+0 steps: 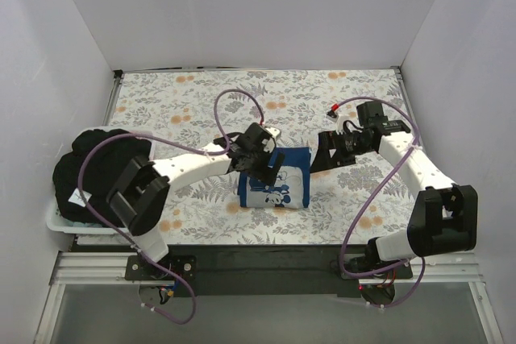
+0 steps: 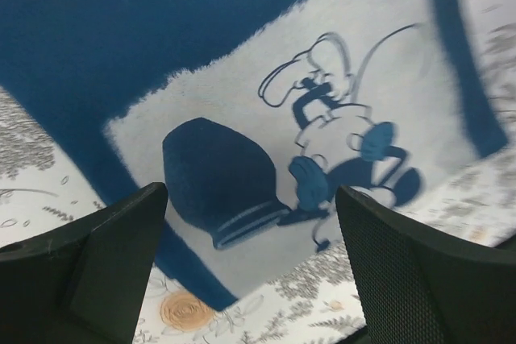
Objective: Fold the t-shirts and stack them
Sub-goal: Neatly place the folded tshirt to the corner
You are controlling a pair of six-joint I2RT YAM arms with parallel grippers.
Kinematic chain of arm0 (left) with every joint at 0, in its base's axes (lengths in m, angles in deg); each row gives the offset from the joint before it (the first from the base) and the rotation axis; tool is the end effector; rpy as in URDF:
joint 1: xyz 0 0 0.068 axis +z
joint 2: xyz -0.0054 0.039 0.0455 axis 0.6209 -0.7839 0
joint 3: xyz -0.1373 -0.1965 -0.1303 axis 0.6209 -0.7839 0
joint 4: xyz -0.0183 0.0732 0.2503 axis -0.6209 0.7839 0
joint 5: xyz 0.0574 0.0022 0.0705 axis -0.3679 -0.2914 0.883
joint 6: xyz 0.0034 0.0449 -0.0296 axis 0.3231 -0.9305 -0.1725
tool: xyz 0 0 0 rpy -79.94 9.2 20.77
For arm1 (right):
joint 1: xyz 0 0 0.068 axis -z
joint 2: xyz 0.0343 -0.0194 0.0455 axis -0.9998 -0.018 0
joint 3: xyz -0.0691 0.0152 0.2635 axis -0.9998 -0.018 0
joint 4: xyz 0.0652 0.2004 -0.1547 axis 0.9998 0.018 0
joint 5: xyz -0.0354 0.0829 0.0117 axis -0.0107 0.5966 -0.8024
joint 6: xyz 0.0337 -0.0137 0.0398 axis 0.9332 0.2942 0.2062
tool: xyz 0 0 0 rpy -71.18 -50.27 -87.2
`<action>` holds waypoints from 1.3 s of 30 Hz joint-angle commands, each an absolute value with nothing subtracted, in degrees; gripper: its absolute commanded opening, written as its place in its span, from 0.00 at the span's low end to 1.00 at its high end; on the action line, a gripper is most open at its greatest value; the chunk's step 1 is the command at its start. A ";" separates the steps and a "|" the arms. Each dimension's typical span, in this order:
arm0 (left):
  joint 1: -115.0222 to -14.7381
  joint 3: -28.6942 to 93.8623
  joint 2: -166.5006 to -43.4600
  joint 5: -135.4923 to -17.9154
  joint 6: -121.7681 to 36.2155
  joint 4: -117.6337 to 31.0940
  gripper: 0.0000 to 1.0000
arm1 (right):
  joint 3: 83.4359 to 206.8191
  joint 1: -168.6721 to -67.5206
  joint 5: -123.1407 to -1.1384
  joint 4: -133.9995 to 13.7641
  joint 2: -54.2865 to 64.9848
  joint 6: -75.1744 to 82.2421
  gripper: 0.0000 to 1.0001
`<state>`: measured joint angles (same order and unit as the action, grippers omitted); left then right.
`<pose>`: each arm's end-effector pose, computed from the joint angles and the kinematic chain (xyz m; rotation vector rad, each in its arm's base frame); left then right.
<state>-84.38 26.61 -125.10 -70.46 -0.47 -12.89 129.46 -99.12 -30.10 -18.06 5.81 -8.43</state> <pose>0.2402 -0.2506 0.2161 -0.1740 2.7279 -0.6386 0.2646 0.0705 0.2531 -0.5570 2.5031 0.9476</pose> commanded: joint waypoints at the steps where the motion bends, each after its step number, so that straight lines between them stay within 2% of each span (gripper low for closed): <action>1: -86.19 29.32 -130.37 -63.79 -4.25 -9.62 0.85 | 129.61 -98.20 -32.07 -17.47 6.54 -9.17 0.98; 6: -85.41 31.60 -139.76 -61.59 -6.54 -9.00 0.85 | 131.10 -97.41 -33.04 -17.38 4.70 -9.78 0.98; 9: -79.27 33.36 -143.30 -64.30 -9.78 -6.28 0.85 | 132.33 -97.06 -33.39 -17.30 3.29 -10.31 0.98; 15: -62.05 39.41 -148.13 -65.09 -26.19 -4.09 0.85 | 133.21 -96.09 -33.83 -17.38 1.53 -12.06 0.98; 18: -53.78 48.98 -153.57 -66.41 -31.04 -0.92 0.84 | 133.48 -95.56 -33.57 -17.47 0.65 -12.33 0.98; 22: -43.60 67.77 -165.43 -66.86 -32.73 5.14 0.81 | 133.83 -94.68 -33.83 -17.38 -0.23 -12.95 0.98; 23: -42.26 75.39 -167.72 -67.47 -33.17 7.85 0.80 | 134.00 -94.16 -33.92 -17.30 -0.32 -12.95 0.98; 26: -38.48 88.16 -175.98 -66.43 -37.12 9.90 0.79 | 134.36 -93.46 -34.27 -17.21 -0.49 -13.39 0.98; 31: -32.59 95.76 -182.66 -62.73 -42.13 7.62 0.79 | 134.18 -92.57 -34.71 -17.12 -0.14 -14.09 0.98; 39: -27.31 94.10 -182.77 -62.55 -45.48 0.58 0.80 | 133.65 -92.13 -34.10 -17.12 -1.63 -13.57 0.98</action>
